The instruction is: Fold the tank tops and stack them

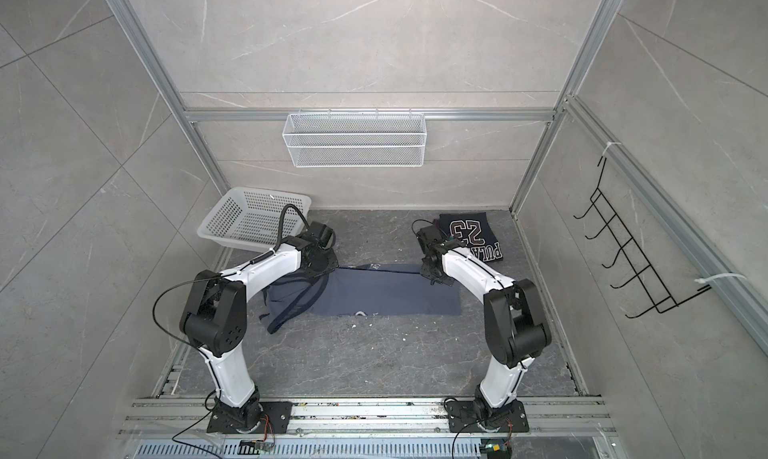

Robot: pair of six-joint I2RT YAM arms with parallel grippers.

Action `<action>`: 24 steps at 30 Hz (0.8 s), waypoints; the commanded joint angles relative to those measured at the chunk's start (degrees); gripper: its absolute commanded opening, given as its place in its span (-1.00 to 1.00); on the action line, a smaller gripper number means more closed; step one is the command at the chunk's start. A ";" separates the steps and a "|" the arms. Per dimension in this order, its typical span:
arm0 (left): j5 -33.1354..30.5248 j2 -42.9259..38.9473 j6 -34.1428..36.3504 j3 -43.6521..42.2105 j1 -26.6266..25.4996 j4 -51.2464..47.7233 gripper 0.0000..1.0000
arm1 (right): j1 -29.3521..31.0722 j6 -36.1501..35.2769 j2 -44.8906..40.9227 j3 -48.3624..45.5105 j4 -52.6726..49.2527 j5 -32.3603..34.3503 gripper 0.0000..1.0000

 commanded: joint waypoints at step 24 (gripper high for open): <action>-8.14 -39.83 -9.38 -38.57 7.66 -16.20 0.15 | 6.57 -5.39 -20.82 -17.43 -0.07 -5.79 0.18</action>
